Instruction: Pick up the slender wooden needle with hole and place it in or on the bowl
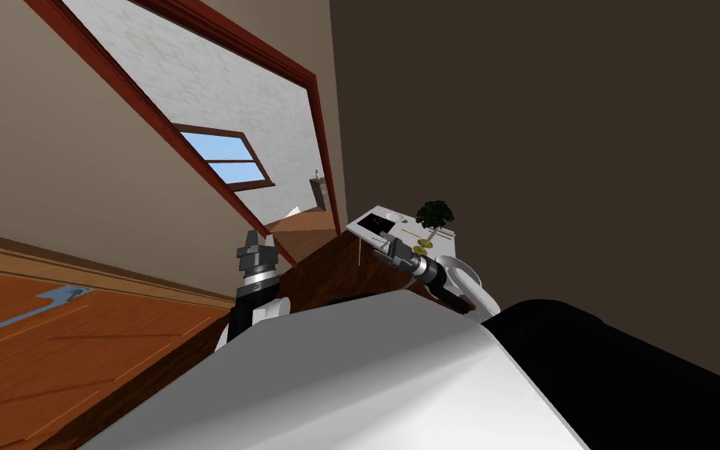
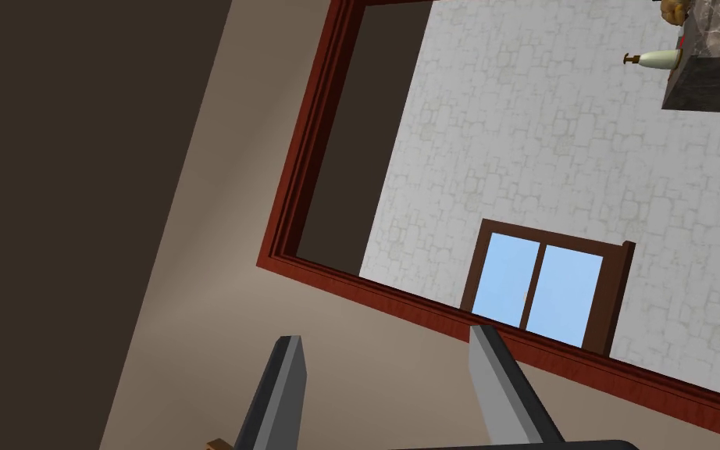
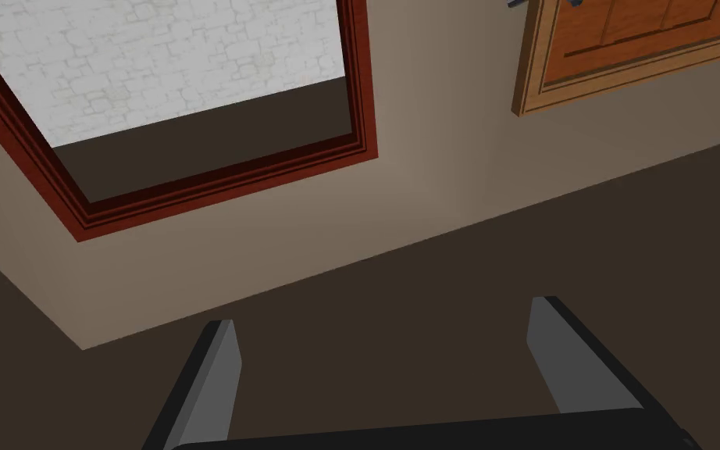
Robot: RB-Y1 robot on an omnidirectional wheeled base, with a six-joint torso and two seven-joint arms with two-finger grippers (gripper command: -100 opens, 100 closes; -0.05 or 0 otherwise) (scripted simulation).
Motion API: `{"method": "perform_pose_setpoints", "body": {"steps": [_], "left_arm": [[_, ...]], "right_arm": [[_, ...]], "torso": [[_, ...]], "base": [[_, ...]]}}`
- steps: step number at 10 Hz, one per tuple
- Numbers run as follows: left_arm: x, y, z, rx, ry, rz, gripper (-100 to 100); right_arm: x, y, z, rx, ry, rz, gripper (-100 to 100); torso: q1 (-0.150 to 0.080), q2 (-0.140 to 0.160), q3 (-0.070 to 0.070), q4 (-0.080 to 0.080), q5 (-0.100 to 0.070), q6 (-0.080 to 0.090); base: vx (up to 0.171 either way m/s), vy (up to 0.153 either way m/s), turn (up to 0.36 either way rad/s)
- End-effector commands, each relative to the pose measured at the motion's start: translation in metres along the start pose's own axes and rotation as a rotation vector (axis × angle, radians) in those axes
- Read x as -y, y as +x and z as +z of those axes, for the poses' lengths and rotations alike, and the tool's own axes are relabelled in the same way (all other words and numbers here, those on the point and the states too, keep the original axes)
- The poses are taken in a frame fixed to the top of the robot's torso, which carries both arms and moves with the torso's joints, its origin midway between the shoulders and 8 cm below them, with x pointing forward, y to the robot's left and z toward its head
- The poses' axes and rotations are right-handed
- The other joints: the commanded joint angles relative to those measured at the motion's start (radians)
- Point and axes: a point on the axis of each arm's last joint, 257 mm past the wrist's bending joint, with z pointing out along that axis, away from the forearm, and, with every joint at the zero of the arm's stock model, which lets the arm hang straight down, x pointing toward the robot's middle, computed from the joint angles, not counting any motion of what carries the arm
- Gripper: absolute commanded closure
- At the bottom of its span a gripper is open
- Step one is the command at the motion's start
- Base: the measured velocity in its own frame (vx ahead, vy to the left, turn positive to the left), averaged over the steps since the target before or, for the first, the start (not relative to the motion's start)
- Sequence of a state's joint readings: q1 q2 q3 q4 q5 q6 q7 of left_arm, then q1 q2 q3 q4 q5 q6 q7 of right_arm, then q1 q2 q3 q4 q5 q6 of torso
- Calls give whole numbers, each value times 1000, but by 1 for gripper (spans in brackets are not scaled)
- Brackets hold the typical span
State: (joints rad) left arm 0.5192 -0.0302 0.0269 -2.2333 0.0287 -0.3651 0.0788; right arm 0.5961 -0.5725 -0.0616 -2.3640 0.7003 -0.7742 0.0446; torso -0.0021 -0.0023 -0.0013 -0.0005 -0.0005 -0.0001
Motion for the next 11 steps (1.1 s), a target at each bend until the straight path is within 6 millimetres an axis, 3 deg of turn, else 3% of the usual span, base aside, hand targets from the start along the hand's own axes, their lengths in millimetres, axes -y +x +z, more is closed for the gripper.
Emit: {"method": "perform_pose_setpoints", "body": {"steps": [1,7,11], "left_arm": [[0,0,0,0,0,0,0],[0,0,0,0,0,0,0],[0,0,0,0,0,0,0]], "right_arm": [[-3,11,-1,-49,-17,-33,-100],[-10,46,-12,-216,-83,-124,-100],[-12,82,-31,-384,-148,-198,-100]], "torso": [[0,0,0,0,0,0],[1,0,0,0,0,1],[1,0,0,0,0,1]], "base": [[10,-38,113],[5,-19,111],[11,-17,168]]}}
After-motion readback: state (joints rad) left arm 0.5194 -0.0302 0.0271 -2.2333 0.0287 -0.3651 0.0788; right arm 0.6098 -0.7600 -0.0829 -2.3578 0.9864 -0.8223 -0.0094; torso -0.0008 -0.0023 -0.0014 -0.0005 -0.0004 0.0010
